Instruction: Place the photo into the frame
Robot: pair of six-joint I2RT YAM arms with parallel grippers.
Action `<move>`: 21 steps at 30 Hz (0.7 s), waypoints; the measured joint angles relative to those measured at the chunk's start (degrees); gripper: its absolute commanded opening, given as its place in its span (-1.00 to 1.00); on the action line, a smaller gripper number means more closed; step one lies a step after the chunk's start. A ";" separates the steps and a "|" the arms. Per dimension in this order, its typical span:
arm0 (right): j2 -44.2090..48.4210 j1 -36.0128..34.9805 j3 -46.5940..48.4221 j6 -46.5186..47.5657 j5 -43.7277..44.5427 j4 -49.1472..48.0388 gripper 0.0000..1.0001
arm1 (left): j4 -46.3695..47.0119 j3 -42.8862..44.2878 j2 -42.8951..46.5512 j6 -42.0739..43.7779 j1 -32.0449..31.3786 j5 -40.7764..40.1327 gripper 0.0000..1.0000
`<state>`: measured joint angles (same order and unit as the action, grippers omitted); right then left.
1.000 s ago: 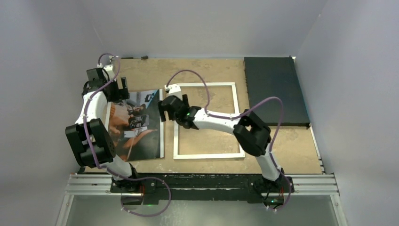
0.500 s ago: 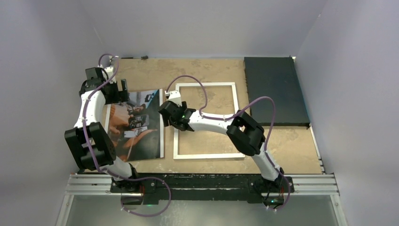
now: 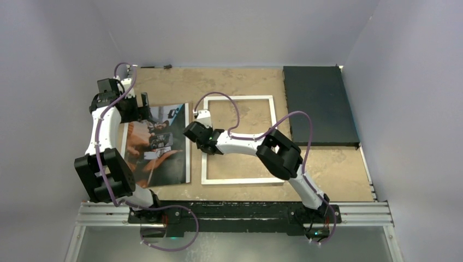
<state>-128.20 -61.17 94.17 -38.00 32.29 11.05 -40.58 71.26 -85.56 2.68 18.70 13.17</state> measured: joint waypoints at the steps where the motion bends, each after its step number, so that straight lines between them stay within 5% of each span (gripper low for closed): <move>1: -0.04 -0.07 0.11 -0.15 0.15 0.24 -0.84 | -0.15 0.00 0.09 0.00 0.00 0.13 0.95; 3: -0.11 -0.07 0.68 -1.90 0.72 1.16 -0.97 | -0.55 0.00 0.22 0.04 0.00 0.44 0.99; 12: 1.73 -0.31 4.85 -1.18 -2.69 6.47 -1.00 | -1.18 0.00 0.24 1.57 0.00 3.06 1.00; 21: 16.96 0.46 13.66 -3.30 -10.54 8.74 -1.00 | -3.45 1.31 0.24 1.53 0.00 6.62 1.00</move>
<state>-111.24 -60.71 107.83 -41.30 21.76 19.79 -44.03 72.58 -85.32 4.21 18.70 19.79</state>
